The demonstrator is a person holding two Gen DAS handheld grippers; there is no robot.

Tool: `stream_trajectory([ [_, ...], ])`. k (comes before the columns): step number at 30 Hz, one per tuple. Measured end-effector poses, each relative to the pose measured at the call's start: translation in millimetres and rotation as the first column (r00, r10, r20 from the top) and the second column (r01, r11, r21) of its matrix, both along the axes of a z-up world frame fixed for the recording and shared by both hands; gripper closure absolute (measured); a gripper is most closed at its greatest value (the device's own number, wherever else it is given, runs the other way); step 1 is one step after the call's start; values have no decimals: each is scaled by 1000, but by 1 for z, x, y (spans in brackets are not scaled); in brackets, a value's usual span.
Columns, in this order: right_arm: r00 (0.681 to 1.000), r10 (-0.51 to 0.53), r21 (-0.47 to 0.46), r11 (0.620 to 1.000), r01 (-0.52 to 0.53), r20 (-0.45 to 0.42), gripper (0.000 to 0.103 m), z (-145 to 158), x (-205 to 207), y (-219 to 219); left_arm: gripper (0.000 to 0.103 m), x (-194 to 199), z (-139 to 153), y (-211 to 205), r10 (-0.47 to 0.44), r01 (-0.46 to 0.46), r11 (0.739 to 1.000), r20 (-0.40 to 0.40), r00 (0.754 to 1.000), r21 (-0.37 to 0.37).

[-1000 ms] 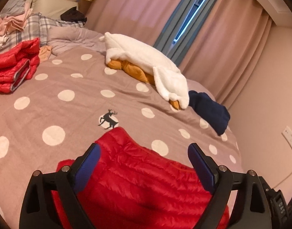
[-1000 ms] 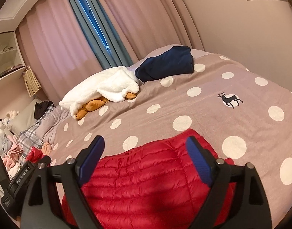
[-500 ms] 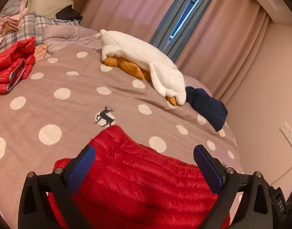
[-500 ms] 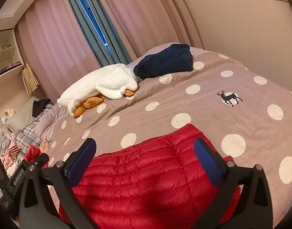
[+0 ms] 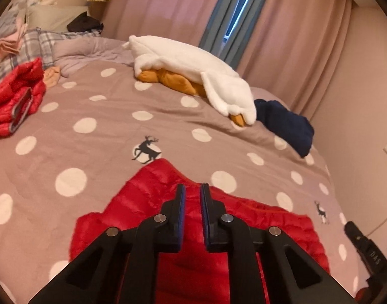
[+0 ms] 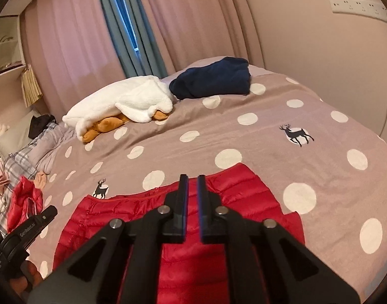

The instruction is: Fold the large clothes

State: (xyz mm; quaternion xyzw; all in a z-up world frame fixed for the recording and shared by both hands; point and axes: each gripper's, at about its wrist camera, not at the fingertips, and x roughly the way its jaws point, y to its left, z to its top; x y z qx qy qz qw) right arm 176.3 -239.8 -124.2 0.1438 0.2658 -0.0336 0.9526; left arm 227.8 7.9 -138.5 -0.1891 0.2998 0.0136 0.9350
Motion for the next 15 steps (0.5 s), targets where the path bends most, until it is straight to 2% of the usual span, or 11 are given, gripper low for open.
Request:
stream_trajectory([
  [5,999,18,7,1000,-18,-39,97,-9,12,1,96,10,-5,-4,-12,13,1000,-5,1000,25],
  [8,996,7,2,1000,-7,-84,97,-22,21,2,101,19,-19,-4,-9,11,999,-63,998,32],
  [15,983,-17,1,1000,18,-185,97,-52,35,-3,102,27,-42,-8,8,0,997,-122,992,72],
])
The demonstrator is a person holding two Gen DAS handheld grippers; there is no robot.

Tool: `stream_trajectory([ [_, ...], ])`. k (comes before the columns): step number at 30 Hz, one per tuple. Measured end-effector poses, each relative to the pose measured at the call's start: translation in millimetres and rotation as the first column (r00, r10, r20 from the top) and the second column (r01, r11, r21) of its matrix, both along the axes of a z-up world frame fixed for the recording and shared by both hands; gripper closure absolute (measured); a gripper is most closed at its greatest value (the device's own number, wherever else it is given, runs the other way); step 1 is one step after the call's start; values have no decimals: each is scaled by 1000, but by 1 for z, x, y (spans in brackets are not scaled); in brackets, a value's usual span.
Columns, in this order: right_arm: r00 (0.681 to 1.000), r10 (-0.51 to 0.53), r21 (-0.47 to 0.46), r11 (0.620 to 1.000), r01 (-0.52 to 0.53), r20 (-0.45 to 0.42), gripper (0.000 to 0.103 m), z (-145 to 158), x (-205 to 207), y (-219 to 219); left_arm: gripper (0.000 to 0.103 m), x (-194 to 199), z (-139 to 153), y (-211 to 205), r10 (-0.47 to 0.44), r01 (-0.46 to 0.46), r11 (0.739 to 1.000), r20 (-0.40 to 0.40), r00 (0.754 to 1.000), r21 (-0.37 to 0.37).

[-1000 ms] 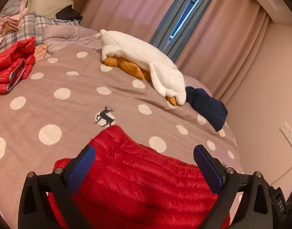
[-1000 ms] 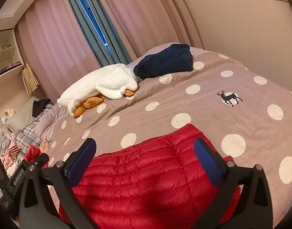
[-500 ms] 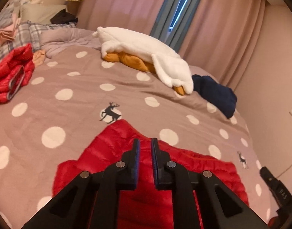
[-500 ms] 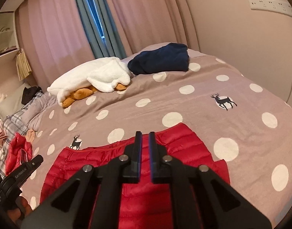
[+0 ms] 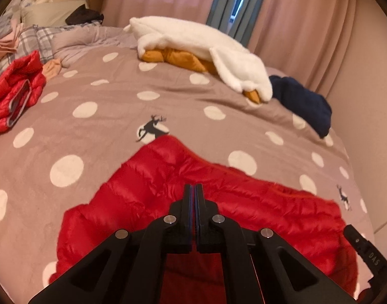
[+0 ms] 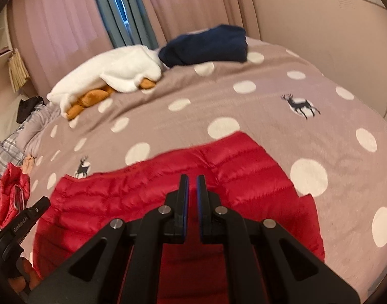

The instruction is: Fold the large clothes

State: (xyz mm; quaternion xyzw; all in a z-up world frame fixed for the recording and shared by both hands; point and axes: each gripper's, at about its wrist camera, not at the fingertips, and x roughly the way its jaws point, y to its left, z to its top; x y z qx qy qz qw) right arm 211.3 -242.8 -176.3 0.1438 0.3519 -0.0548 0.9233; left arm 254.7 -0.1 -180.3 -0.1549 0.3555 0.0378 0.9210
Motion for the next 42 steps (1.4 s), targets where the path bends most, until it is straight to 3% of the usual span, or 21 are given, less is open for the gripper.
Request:
stream_trajectory([
  [7,993,-13,-2,1000,13,-119,99,-35,17,1,102,15,-41,-5,-6,11,999,-119,993,36],
  [13,985,-16,17,1000,19,-171,102,-59,25,0,102,17,-50,-10,-2,10,998,-115,993,65],
  [19,985,-16,-5,1000,16,-174,101,-48,20,4,102,11,-34,-7,-17,27,997,-134,991,69],
  [20,986,-9,8,1000,11,-164,96,-43,18,3,102,6,-27,-7,-21,31,997,-123,992,77],
  [24,995,29,36,999,-26,-99,94,-19,-4,9,102,-17,-6,-10,-59,64,995,-66,996,71],
  [28,987,88,54,995,-82,-131,95,-32,-18,20,102,-23,-29,-11,-83,88,996,-135,987,30],
  [31,983,83,59,995,-74,-166,99,-56,-17,21,102,-20,-52,-22,-90,105,988,-129,988,113],
  [33,980,80,90,994,-64,-183,101,-63,-14,19,102,-23,-47,-27,-73,92,984,-130,989,150],
  [35,981,77,90,994,-62,-177,100,-55,-19,20,102,-33,-31,-27,-93,102,989,-88,992,109],
  [36,983,95,87,993,-82,-160,93,-48,-24,21,102,-39,-22,-28,-109,115,989,-71,992,98],
  [38,984,131,87,989,-120,-123,93,-33,-35,26,102,-50,-8,-32,-133,137,986,-51,990,92],
  [42,972,211,83,976,-203,-103,93,-18,-54,45,102,-67,-1,-39,-211,212,977,-40,977,9],
])
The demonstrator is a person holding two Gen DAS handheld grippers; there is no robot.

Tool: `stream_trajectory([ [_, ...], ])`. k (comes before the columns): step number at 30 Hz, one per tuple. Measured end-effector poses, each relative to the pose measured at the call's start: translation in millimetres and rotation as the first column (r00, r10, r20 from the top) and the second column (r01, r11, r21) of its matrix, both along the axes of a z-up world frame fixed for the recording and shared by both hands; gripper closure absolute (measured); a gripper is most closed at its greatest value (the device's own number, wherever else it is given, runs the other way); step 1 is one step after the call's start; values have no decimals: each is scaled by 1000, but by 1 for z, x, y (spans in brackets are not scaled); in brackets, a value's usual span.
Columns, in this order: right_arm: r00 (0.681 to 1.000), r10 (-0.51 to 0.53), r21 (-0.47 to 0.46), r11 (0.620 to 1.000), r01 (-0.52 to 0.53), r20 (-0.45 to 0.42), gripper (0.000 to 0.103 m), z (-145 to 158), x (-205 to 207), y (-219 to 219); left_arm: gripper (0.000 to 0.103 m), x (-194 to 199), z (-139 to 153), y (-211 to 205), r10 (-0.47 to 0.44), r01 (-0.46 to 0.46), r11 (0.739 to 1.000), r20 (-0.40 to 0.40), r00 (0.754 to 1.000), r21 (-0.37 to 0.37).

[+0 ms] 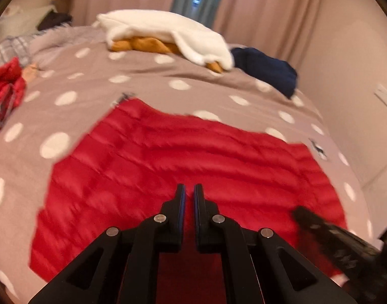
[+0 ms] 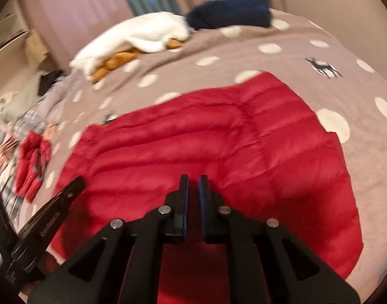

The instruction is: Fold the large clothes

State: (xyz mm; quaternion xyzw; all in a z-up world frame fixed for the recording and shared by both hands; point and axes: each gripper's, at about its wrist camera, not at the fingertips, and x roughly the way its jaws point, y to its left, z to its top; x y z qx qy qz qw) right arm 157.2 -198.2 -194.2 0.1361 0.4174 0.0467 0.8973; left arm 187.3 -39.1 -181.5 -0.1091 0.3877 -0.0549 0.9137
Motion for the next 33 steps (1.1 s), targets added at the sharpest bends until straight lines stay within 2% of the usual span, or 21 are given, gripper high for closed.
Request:
stream_trajectory([
  [3,1000,10,-22,1000,-10,-14,93,-10,-6,10,102,-1,-20,-6,16,-14,999,-28,999,51],
  [5,999,4,-35,999,-6,-49,94,-26,-7,11,102,0,-39,-6,33,-30,998,-58,998,52],
  [10,997,-11,-23,1000,9,-73,101,-49,-3,5,102,3,-50,-9,63,-59,996,-60,996,65],
  [14,998,-28,7,1000,28,-47,101,-43,-9,1,102,-3,-40,1,98,-99,995,-51,994,-20],
  [17,998,-62,-38,997,62,-4,101,-27,-20,0,102,-17,-24,12,168,-168,986,-17,986,-9],
  [19,994,-105,-98,989,108,44,95,-15,-26,-5,102,-26,-15,21,215,-215,977,17,976,2],
  [21,986,-157,-117,980,163,54,94,-8,-32,-16,102,-28,-16,34,253,-253,967,1,967,-1],
  [23,978,-207,-119,971,209,28,95,-9,-35,-30,102,-31,-24,47,284,-285,958,-27,958,-20],
  [25,967,-253,-124,960,253,10,100,-14,-39,-45,102,-36,-30,51,308,-308,951,-17,951,12],
  [28,963,-270,-103,958,267,-15,99,-26,-42,-57,102,-41,-42,38,299,-301,946,33,954,123],
  [31,964,-262,-70,963,259,-36,103,-50,-37,-62,102,-35,-59,30,299,-300,943,29,954,146],
  [33,966,-258,-89,963,255,-21,103,-56,-36,-57,102,-38,-57,32,310,-309,939,17,951,149],
])
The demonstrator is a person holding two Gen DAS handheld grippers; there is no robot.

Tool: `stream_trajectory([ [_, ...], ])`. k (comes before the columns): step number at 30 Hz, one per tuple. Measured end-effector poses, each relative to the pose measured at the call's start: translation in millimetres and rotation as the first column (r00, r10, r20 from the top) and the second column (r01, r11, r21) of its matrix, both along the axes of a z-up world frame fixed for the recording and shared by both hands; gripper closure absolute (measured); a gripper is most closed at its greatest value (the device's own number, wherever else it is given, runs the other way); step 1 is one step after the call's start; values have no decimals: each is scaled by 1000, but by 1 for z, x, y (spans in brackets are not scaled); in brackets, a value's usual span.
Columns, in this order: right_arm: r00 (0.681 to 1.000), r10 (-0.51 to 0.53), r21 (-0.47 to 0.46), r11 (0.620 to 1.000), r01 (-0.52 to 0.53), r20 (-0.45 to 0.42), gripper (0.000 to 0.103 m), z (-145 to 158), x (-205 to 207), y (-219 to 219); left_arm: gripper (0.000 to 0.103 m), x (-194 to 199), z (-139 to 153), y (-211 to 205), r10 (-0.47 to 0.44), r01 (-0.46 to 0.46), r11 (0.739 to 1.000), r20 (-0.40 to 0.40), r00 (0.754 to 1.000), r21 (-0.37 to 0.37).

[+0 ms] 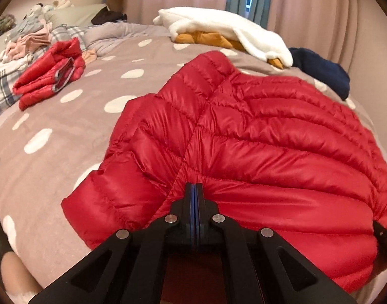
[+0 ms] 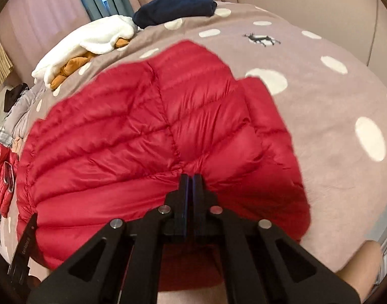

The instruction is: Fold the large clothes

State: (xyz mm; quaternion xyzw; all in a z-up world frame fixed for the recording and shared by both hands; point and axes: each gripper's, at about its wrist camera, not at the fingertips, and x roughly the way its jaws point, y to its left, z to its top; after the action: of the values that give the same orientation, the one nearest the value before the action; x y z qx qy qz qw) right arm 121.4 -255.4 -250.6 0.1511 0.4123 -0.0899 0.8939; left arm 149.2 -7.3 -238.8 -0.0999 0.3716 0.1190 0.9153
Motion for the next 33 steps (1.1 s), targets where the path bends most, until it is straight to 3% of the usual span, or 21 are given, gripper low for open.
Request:
stream_trajectory([
  [4,999,5,-4,1000,-5,38,100,13,-16,1,102,-21,17,27,32,-29,988,23,999,-153],
  [8,996,-35,21,999,33,87,96,31,-37,-13,102,-33,28,51,91,-84,977,30,995,-196],
  [10,993,-61,26,998,58,101,85,37,-47,-21,102,-41,30,62,135,-125,966,28,991,-226],
  [11,992,-70,40,997,66,107,70,37,-51,-26,102,-44,29,65,153,-143,961,23,988,-235],
  [12,991,-80,59,995,74,110,56,37,-55,-31,102,-46,27,68,161,-152,959,19,987,-240],
  [13,989,-93,79,993,85,111,55,34,-59,-35,102,-46,22,68,156,-148,960,16,988,-237],
  [17,995,-87,20,996,86,56,57,13,-58,-33,102,-36,-7,60,122,-125,972,-24,992,-198],
  [21,996,-86,32,996,85,37,57,-5,-55,-36,102,-36,-4,45,122,-123,988,-17,992,-94],
  [25,995,-94,69,993,91,33,56,8,-57,-45,101,-41,4,67,137,-141,971,-35,990,-195],
  [29,990,-131,72,989,127,54,43,21,-70,-53,100,-48,13,78,175,-182,965,-52,983,-188],
  [30,988,-141,72,988,137,58,41,23,-73,-55,96,-51,15,79,188,-193,966,-44,981,-175],
  [31,987,-150,79,986,145,62,41,24,-76,-58,72,-54,17,79,198,-201,965,-36,979,-168],
  [32,986,-156,87,985,150,65,40,25,-78,-60,34,-57,18,80,216,-217,962,-27,976,-168],
  [33,985,-163,95,983,157,64,40,24,-79,-63,22,-63,18,83,247,-243,952,-2,969,-187],
])
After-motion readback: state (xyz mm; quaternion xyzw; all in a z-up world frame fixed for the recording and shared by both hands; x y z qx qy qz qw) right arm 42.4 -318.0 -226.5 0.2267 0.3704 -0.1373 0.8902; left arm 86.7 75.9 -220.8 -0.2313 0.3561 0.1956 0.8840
